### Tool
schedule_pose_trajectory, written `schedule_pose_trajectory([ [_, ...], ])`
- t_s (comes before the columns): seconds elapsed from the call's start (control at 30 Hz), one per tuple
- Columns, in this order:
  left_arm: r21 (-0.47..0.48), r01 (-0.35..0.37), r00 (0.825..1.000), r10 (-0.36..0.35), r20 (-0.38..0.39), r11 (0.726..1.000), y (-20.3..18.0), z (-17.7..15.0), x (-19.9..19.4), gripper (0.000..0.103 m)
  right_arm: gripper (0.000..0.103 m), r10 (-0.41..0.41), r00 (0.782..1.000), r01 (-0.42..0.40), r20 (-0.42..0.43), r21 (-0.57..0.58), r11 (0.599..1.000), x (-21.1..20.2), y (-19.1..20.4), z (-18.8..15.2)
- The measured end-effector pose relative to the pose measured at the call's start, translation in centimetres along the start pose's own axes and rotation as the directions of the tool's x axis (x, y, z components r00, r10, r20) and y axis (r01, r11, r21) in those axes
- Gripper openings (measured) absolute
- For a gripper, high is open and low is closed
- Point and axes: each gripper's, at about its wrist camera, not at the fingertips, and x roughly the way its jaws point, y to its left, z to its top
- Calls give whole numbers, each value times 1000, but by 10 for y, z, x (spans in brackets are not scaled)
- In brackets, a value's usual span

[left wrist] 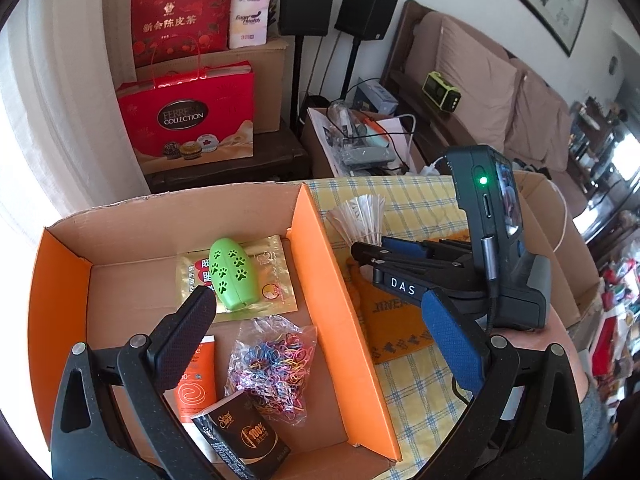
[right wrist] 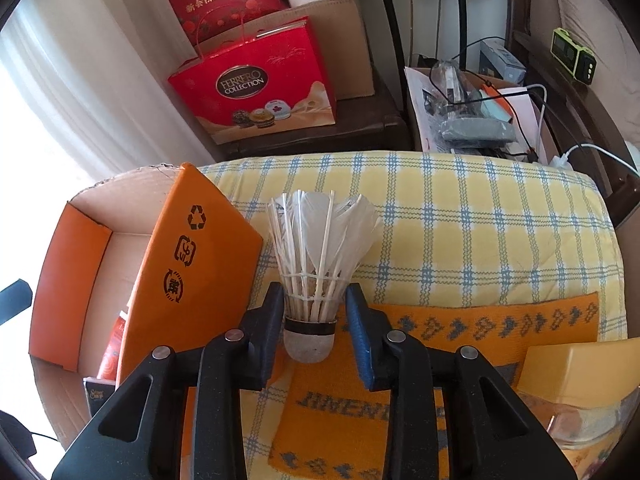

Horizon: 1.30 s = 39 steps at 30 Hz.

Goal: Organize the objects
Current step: 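Move the right gripper to the white shuttlecock and close on its cork, then grasp the shuttlecock with the left gripper while the right gripper releases it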

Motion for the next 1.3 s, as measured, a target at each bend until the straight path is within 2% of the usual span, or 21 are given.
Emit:
schedule_pose_trajectory([
  [0.2,18,23,1000,-23,-9,1000,-13,5,3,103,31,13,999,-12,52,-7,1000,-34,-6,-1],
  [0.37,-52,76,997,-76,6,996,-10,5,3,103,31,27,996,-25,90,-17,1000,-63,-9,-6],
  [0.5,-147,147,989,-143,36,978,3,7,0,103,31,52,992,-48,113,-33,998,-82,-8,-12],
  [0.67,-211,216,976,-212,38,953,11,14,6,103,31,73,989,-65,125,-69,996,-95,2,-22],
  [0.87,-242,285,957,-291,13,927,6,16,21,103,31,110,985,-94,134,-117,989,-107,21,-35],
  [1.03,-251,307,949,-315,10,918,-2,16,30,102,31,133,982,-113,133,-151,982,-113,37,-41],
  [1.1,-254,304,950,-312,11,918,-4,15,32,100,31,140,981,-117,133,-161,980,-116,42,-44],
  [1.2,-264,308,949,-315,17,914,-4,16,35,88,31,149,980,-126,133,-169,977,-119,47,-45],
  [1.27,-260,306,950,-311,21,916,-4,17,37,69,32,153,979,-129,132,-172,977,-121,49,-46],
  [1.3,-258,302,951,-307,22,918,-4,17,37,65,32,155,979,-132,130,-173,976,-121,50,-46],
])
